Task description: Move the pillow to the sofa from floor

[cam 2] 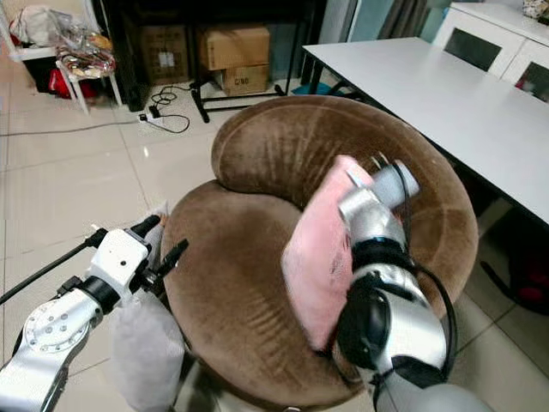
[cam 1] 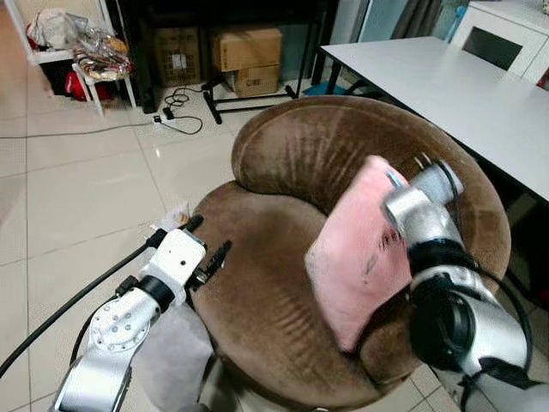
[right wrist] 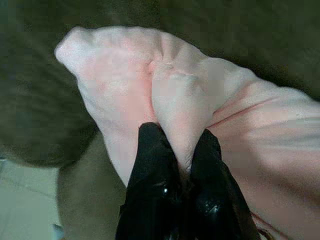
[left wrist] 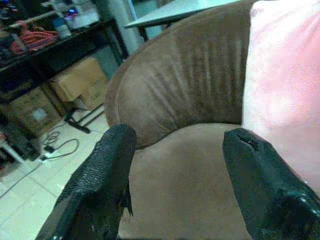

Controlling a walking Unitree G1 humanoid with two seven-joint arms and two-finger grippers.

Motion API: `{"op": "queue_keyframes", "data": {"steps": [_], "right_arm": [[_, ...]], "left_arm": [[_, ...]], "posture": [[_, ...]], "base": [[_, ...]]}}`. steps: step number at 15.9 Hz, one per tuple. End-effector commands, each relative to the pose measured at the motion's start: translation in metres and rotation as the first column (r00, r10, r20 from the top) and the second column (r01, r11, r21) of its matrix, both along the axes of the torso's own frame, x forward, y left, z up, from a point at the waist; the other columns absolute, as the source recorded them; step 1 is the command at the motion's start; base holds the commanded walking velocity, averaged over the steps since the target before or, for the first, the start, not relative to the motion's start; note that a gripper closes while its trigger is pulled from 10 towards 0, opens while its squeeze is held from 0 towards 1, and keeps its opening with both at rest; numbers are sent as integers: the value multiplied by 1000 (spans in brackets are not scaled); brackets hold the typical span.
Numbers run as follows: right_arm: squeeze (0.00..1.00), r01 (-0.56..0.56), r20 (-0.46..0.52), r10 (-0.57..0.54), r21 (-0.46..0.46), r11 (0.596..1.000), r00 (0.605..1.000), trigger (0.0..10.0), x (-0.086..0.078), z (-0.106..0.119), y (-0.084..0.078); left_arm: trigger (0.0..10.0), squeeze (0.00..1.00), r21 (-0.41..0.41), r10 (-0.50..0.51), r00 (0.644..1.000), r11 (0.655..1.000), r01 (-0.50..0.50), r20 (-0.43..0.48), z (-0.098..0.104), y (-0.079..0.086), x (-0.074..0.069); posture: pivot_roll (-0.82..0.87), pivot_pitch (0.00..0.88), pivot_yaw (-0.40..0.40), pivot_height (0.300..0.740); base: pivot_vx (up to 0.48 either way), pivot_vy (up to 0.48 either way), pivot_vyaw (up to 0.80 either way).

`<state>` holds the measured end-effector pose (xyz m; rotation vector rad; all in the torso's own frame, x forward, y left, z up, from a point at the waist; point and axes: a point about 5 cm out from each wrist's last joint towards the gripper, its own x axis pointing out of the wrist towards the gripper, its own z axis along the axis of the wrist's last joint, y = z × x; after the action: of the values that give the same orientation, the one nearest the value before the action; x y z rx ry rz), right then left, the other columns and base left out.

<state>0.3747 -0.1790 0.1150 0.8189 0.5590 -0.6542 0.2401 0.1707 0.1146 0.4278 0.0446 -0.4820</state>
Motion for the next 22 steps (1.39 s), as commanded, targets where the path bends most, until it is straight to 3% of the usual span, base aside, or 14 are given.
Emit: {"op": "queue_keyframes", "data": {"steps": [1, 3, 5, 6, 7, 10, 13, 18, 19, 20, 21, 22], "right_arm": [[0, 46, -33, -45, 7, 999, 998, 10000, -4, -7, -7], [0, 55, -84, -55, -4, 998, 995, 10000, -10, -18, -9], [0, 61, -73, -61, 2, 998, 995, 10000, -10, -19, -8], [733, 63, -62, -63, -5, 998, 996, 10000, -9, -18, -9], [1000, 56, -52, -57, -22, 998, 997, 10000, -8, -17, -9], [1000, 16, 70, -14, -27, 1000, 997, 10000, -1, -4, -10], [1000, 38, 110, -30, -72, 997, 993, 10000, -2, 3, -20], [1000, -24, 198, 64, -200, 979, 978, 10000, -19, 16, -34], [0, -131, 315, 252, -360, 924, 915, 10000, -39, 29, -32], [0, -214, 349, 406, -476, 853, 844, 10000, -50, 34, -26], [0, -242, 368, 456, -498, 832, 810, 10000, -55, 34, -23], [0, -298, 358, 542, -549, 781, 761, 10000, -72, 29, -18]], "left_arm": [[10000, 0, -2, -48, 998, 999, 48, -28, -1, -6, 1], [10000, 0, 11, -66, 997, 998, 66, -40, -3, -7, 1], [10000, 0, 24, -72, 996, 997, 73, -44, -3, -5, 2], [10000, 0, 28, -75, 996, 997, 76, -45, -3, -5, 2], [10000, 0, 29, -76, 996, 997, 77, -45, -2, -4, 2], [10000, 0, -40, -141, 985, 990, 138, -101, -2, -8, -3], [10000, 0, -148, -235, 958, 966, 212, -165, 1, -10, -13], [10000, 0, -181, -228, 957, 964, 196, -179, 3, -8, -17], [10000, 0, -173, -146, 976, 978, 118, -161, 3, -3, -17], [10000, 0, -160, -84, 986, 985, 61, -141, 2, 0, -15], [10000, 0, -160, -60, 990, 986, 39, -130, 3, 1, -14], [10000, 0, -130, 41, 996, 990, -51, -81, 2, 4, -12]], "posture": [[65, 0, -75, 740], [63, 0, -67, 740], [64, 0, -64, 740], [65, 0, -63, 740], [65, 0, -63, 740], [71, 0, -70, 740], [66, 0, -74, 740], [63, 0, -85, 740], [47, 0, -77, 740], [47, 0, -77, 740], [45, 0, -73, 740], [39, 0, -70, 740]], "base": [[0, 0, 0], [0, 0, 0], [0, 0, 0], [0, 0, 0], [0, 0, 0], [0, 0, 0], [0, 0, 0], [0, 0, 0], [0, 0, 0], [0, 0, 0], [0, 0, 0], [0, 0, 0]]}}
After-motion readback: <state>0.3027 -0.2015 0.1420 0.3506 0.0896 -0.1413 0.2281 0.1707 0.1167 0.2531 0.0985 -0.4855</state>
